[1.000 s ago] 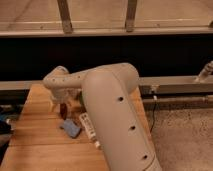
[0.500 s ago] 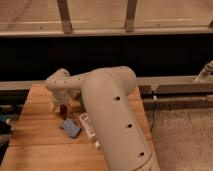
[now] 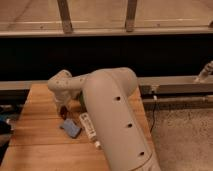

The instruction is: Place the pepper in the ceramic bowl

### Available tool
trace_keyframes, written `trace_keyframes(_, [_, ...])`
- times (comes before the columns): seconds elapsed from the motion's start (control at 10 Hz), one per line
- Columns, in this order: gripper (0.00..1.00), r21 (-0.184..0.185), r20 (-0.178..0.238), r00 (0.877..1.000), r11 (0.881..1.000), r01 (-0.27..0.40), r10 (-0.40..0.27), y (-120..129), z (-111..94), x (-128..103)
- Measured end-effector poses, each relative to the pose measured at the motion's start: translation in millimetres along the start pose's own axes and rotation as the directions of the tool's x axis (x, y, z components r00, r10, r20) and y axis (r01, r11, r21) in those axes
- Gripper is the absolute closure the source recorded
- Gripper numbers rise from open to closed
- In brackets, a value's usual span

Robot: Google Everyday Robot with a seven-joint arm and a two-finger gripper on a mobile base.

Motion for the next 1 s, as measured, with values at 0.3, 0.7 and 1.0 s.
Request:
trace_keyframes(0.3, [0.99,-0.004,-0.003,1.000,1.000,0.006,-0.006,1.7,-0.5,0.8])
trace_keyframes(0.7, [1.00,-0.035,0.039,0.999,0.999,0.015,-0.013,4.5,-29.8,-3.6])
trace_keyframes(1.0, [1.00,-0.037,0.110,0.993,0.999,0.036,-0.032,5.8,-100.8,-9.8])
